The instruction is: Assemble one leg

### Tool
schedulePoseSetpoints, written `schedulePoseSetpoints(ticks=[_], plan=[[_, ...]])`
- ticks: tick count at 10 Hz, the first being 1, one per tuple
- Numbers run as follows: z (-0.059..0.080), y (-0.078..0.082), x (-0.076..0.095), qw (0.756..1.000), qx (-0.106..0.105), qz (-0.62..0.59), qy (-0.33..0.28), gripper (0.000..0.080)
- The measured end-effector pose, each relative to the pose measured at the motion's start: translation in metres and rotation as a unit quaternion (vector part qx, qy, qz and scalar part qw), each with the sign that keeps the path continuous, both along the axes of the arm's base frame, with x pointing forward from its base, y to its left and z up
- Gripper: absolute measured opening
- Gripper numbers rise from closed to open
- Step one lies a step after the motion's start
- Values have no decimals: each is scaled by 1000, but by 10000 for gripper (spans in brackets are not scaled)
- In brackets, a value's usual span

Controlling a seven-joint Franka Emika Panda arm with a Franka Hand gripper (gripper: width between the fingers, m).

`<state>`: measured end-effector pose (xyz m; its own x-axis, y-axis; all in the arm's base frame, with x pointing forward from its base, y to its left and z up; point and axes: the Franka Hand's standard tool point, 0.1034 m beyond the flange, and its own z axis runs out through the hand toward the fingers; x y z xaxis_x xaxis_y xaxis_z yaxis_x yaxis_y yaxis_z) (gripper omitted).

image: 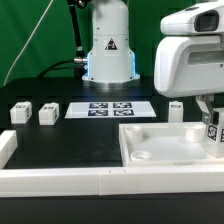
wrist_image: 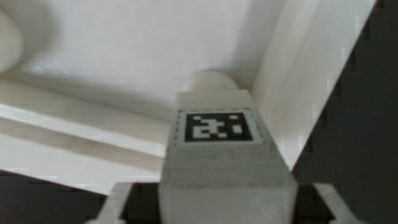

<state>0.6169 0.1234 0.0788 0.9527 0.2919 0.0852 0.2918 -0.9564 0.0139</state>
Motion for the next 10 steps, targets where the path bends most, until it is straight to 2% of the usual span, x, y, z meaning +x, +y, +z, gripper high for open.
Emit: schedulePoseSetpoints(ticks=[2,5,7,9,10], plan=[[1,-1,-1,993,13,-113,1,290],[-1,-4,-1,959,34,-280,4,290],[-1,-5,-2,919,41,-393,4,291],[-2,-6,-2,850,54,-524,9,291],[-2,-6,-3,830,55,-554,10,291]])
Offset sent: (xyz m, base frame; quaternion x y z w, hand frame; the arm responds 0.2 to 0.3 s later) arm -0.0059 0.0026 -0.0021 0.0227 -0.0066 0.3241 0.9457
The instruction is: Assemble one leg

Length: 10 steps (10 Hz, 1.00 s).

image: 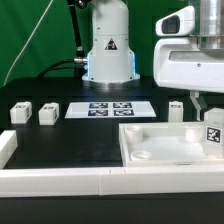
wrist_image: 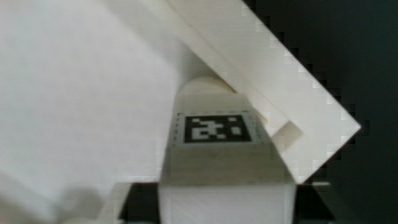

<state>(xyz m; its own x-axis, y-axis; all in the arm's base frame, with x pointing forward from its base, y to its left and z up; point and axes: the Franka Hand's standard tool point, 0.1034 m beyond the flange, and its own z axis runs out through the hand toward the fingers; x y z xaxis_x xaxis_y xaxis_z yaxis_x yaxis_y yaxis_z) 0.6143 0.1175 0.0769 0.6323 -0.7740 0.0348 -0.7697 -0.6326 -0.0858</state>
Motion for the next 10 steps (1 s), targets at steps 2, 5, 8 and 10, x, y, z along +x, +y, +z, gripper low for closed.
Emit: schedulePoseSetpoints(ticks=[2,5,8,10], plan=[[0,2,-1,993,10,-119,8,291],[0,0,-1,977,27,-210,13,291],[0,1,-1,975,32,-219,13,369],[0,1,-1,983,29,-180,12,564]])
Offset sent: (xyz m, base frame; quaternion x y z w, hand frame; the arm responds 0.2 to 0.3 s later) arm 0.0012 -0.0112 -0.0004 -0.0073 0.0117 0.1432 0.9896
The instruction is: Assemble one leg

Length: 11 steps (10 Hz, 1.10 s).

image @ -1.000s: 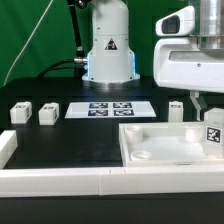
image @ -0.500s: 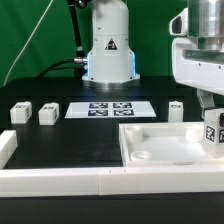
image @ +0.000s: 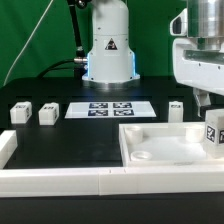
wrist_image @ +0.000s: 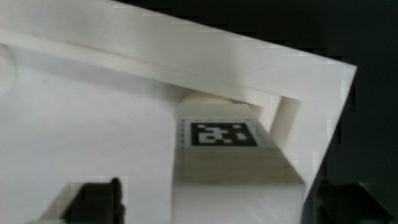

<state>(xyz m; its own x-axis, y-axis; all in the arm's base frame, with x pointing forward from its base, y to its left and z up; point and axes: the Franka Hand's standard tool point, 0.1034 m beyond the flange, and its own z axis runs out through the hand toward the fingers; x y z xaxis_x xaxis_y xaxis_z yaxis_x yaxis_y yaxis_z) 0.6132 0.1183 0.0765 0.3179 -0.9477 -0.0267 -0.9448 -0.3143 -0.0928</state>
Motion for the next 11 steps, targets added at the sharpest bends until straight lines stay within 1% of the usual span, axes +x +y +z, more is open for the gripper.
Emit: schedulePoseSetpoints(ticks=[1,2,3,5,6,7,8,9,10,11], plan=[[0,0,0,1000,-1,12,0,627],[0,0,0,997,-7,83,-3,627],[-1,-1,0,988,-13,157,-7,645],[0,6,-1,967,-23,255,-7,648],[1,6,-1,946,-29,322,-8,648],[1,3,1,924,-33,380,-8,648],[0,1,4,904,-33,426,-4,648],[0,0,7,878,-37,478,-8,648],[0,2,7,862,-40,506,-9,648],[0,2,7,835,-46,549,-10,648]])
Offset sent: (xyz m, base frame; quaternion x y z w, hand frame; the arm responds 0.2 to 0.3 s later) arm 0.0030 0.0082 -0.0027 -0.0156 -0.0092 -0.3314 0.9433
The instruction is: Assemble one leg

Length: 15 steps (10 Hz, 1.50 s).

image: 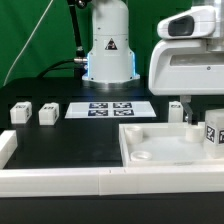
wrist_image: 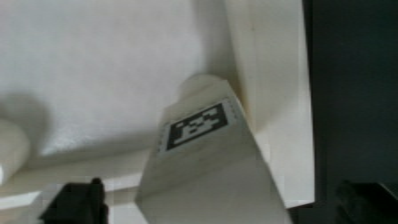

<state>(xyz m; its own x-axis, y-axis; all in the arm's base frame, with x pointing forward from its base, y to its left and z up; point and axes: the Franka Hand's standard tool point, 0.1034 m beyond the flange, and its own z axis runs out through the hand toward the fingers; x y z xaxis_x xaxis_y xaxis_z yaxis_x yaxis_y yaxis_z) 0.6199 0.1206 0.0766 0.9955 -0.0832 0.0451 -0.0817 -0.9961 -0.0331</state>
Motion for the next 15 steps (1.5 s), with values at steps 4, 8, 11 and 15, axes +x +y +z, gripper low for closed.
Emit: schedulePoseSetpoints(ticks=[4,8,11,15], plan=[[0,-1,1,997,-4,81,-5,648],[0,-1,1,998,-2,60,-4,291],[0,-3,1,996,10,-90,-3,291],[-1,-6,1,946,28,-321,-9,292]])
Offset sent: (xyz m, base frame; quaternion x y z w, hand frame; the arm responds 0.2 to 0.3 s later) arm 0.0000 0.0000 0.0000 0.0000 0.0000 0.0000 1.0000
